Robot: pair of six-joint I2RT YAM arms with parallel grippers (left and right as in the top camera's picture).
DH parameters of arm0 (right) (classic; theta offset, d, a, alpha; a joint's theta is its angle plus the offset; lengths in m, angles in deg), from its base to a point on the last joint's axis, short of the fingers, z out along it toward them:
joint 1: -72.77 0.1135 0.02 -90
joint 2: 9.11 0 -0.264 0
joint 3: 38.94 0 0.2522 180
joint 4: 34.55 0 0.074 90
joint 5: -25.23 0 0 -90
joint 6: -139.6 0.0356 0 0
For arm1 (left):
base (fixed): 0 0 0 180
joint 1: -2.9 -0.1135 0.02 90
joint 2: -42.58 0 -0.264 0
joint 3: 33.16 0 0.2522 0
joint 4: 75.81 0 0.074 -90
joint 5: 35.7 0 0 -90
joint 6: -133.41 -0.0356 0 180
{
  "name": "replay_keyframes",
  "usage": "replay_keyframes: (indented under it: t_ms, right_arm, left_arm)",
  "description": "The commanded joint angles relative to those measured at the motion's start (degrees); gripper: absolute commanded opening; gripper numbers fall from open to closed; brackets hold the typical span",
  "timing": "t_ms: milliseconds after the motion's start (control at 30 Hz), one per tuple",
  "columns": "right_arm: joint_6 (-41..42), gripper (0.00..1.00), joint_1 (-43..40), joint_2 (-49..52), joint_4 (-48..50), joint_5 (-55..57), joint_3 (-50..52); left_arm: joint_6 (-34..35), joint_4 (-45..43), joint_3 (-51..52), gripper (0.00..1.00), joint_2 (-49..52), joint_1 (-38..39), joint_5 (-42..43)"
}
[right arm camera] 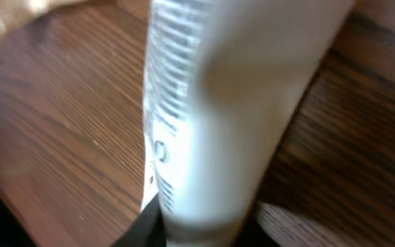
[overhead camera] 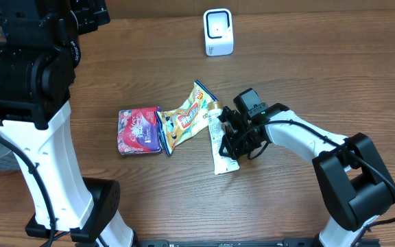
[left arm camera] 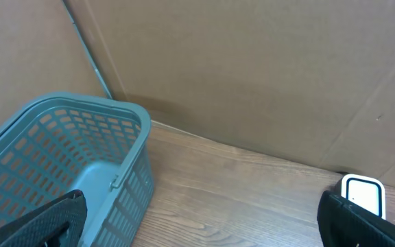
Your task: Scan the item barcode
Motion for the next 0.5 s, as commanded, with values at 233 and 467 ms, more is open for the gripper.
replay_keyframes:
  t_ms: [233, 467]
  right_arm:
    - [0.1, 0.04, -0.2, 0.2, 1.9, -1.0, 0.6]
    - [-4.1, 0.04, -4.0, 0.2, 1.5, -20.4, -0.2]
  left_arm:
    - [-0.9, -0.1, -0.1, 1.0, 0.8, -0.6, -0.7]
    - [-0.9, -0.1, -0.1, 1.0, 0.8, -0.6, -0.7]
